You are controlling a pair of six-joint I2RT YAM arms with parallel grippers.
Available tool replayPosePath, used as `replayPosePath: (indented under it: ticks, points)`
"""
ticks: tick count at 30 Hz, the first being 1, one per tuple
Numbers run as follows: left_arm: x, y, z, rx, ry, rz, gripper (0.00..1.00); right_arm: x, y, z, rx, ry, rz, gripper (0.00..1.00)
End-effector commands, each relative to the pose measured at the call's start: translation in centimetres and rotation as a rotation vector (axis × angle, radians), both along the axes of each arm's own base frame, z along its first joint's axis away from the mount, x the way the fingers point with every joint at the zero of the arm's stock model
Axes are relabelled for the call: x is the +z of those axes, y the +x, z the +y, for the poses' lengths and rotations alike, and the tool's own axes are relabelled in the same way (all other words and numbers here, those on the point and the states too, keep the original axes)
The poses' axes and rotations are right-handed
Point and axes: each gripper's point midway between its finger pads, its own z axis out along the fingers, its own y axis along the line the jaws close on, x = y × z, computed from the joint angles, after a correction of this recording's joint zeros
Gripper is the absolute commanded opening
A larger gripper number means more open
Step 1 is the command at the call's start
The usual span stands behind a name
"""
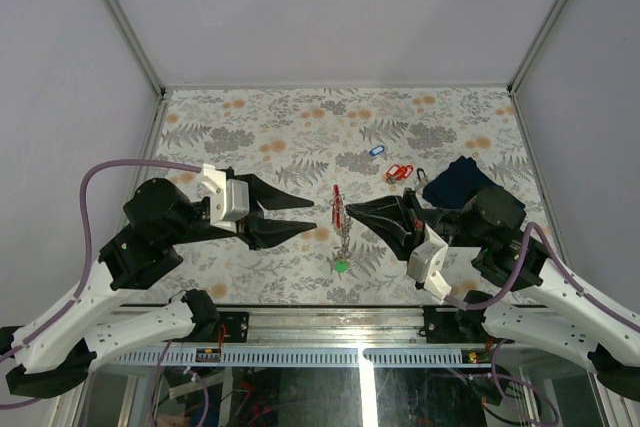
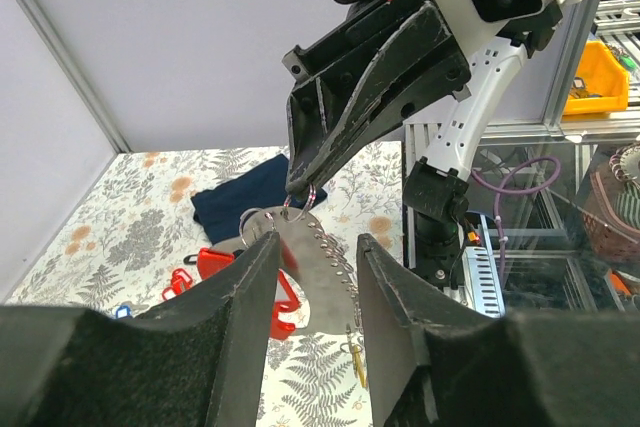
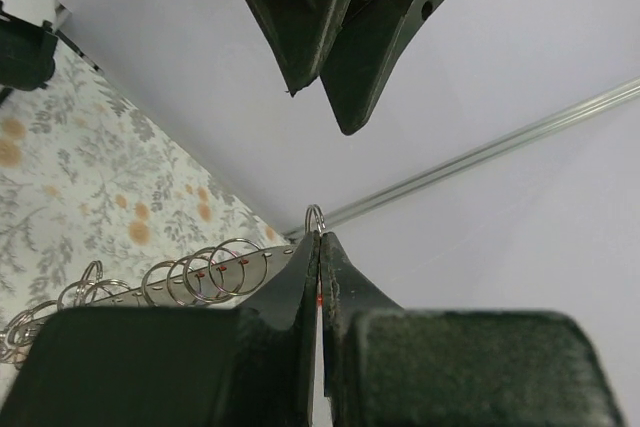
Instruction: Put the keys on the keyring
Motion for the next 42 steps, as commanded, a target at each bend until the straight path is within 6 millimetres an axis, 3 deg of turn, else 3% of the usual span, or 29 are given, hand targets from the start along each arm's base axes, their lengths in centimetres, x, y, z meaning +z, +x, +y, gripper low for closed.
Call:
replayPosePath:
  ticks: [1,14,25,32,38,42]
  points:
    - [0.3,0.7,-0.1,0.031,-0.022,0.003,0.36,3.8,-0.3,-1.0,-0.031,0.088,-0.159,0.00]
    - [1.7,-0.3,0.1,-0.017,-0.089,-0.096,0.35,6.3,-2.4,-1.1,0.108,0.259,0.046,0.00]
    - [3.2,-1.2,0.5,-0.051,-0.122,-0.183,0.33,6.9,-4.9,-0.3,0.276,0.226,0.066,0.00]
    - [3.0,-2.6,0.2,-0.141,-0.102,-0.228,0.21,7.6,-4.9,0.0,0.297,0.250,0.092,0.00]
    - [2.9,-2.5,0.1,-0.138,-0.098,-0.233,0.21,8.4,-4.5,0.0,0.293,0.299,0.149,0.00]
    - [3.4,-1.8,0.0,-0.099,-0.113,-0.233,0.27,9.0,-3.7,0.1,0.269,0.339,0.200,0.00]
